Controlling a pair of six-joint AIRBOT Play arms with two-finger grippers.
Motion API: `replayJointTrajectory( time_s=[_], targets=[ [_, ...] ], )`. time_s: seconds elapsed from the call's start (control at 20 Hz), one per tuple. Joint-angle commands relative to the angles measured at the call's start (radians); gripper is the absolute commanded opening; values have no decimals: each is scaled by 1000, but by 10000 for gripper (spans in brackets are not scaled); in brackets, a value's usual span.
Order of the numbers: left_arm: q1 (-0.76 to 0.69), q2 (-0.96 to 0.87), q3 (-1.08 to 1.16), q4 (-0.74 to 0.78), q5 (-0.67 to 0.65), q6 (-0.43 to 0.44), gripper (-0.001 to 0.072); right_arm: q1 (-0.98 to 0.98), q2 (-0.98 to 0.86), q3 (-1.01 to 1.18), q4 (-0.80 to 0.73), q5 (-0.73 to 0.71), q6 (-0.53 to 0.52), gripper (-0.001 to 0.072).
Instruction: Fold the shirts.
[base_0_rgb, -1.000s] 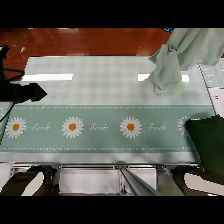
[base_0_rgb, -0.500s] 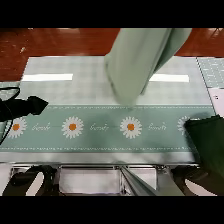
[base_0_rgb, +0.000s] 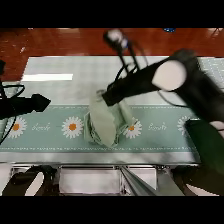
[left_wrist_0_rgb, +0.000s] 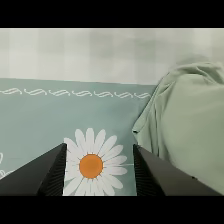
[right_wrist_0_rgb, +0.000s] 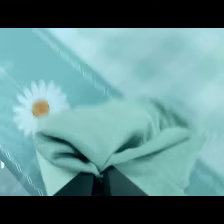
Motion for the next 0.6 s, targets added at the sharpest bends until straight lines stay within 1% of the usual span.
replayJointTrajectory(
  time_s=[0.0, 0.05, 0.1, 0.15, 0.2, 0.25, 0.35, 0.45, 0.5, 0.55],
  targets=[
    [-1, -64, -1, -5, -4, 2, 506, 21, -82, -181, 16, -55, 68, 22],
    [-2, -100, -1, -23, -4, 17, 506, 18, -98, -182, 22, -51, 68, 23],
    [-1, -139, 0, -61, -3, 62, 506, 7, -101, -181, 22, -56, 70, 120],
    [-1, -185, 0, -103, -3, 102, 506, -17, -96, -175, 18, -48, 69, 367],
    [-1, -237, 0, -153, -4, 131, 506, -59, -85, -152, 9, 5, 69, 414],
    [-1, -291, 0, -200, -3, 149, 506, -124, -61, -124, -11, 76, 69, 414],
    [-1, -398, 8, -267, 0, 192, 506, -283, 41, -115, -101, 146, 78, 414],
    [-2, -504, 14, -311, 4, 194, 505, -460, 173, -158, -218, 167, 136, 409],
    [-2, -555, 14, -341, 5, 207, 505, -548, 245, -215, -235, 156, 149, 409],
    [-2, -608, 14, -389, 3, 239, 504, -621, 309, -285, -221, 141, 150, 409]
  ],
)
